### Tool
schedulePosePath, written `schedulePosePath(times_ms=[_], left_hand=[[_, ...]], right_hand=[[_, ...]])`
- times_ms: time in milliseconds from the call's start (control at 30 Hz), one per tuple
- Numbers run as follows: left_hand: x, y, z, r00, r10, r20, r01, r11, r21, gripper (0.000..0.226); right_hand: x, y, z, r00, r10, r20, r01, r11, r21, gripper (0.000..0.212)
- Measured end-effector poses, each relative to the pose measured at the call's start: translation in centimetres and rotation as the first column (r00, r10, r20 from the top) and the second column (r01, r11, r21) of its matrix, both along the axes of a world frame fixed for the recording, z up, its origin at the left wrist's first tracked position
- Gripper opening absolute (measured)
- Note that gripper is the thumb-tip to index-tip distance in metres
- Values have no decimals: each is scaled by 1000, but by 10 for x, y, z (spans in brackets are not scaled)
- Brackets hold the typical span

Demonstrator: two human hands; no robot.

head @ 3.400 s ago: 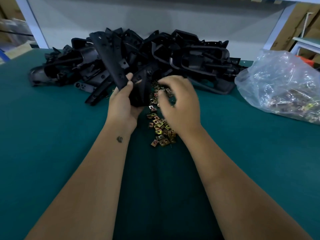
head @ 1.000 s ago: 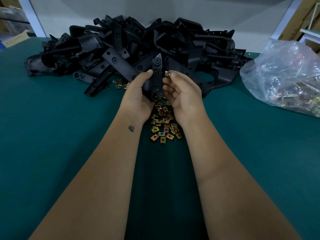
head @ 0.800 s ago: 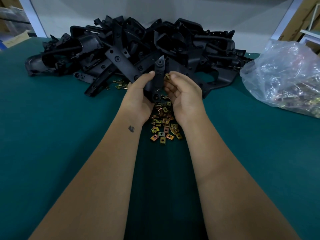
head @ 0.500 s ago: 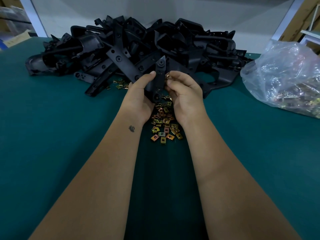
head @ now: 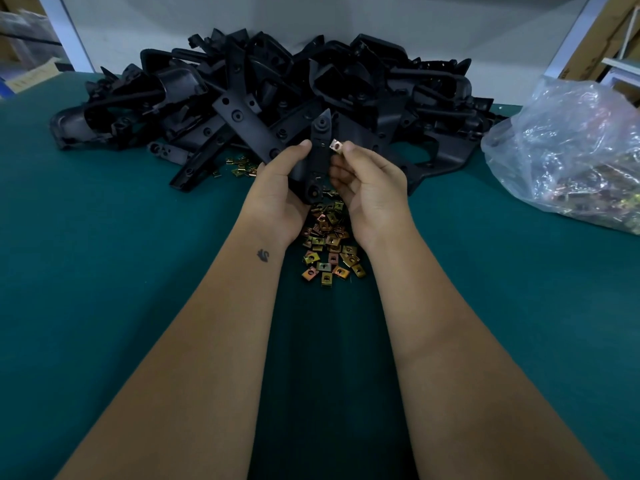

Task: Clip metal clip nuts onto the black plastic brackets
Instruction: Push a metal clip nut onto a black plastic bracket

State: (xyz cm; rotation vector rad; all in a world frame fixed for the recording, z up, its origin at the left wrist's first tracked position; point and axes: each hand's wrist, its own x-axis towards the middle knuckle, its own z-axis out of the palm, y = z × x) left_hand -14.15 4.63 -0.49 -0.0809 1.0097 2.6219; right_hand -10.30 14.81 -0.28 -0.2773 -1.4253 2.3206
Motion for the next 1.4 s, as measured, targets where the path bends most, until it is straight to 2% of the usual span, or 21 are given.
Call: schedulePosePath(times_ms=[167, 333, 600, 833, 1067, 1400], left_hand=[[-1, 1, -1, 1000, -13, -3, 13, 1000, -20, 60], [-1, 0, -1, 1000, -18, -20, 18, 1000, -26, 59], [-2, 4, -4, 996, 10, -83, -16, 997, -75, 61], [-4, 3, -5, 999, -16, -44, 13, 997, -73, 62], [-3, 3, -5, 997, -7, -75, 0, 996, -90, 62], [-3, 4, -6, 996, 5, -89, -11, 998, -66, 62]], right_hand=[[1, -1, -1, 999, -21, 32, 19, 998, 68, 15], [2, -1, 1, 999, -26, 27, 25, 999, 39, 19], [-1, -4, 0, 999, -29, 44, 25, 995, 99, 20], [-1, -2, 0, 999, -11, 43, 11, 1000, -7, 17], [0, -5, 1, 1000, -2, 26, 1, 999, 37, 24], [1, -7, 1, 999, -24, 41, 26, 998, -53, 22]])
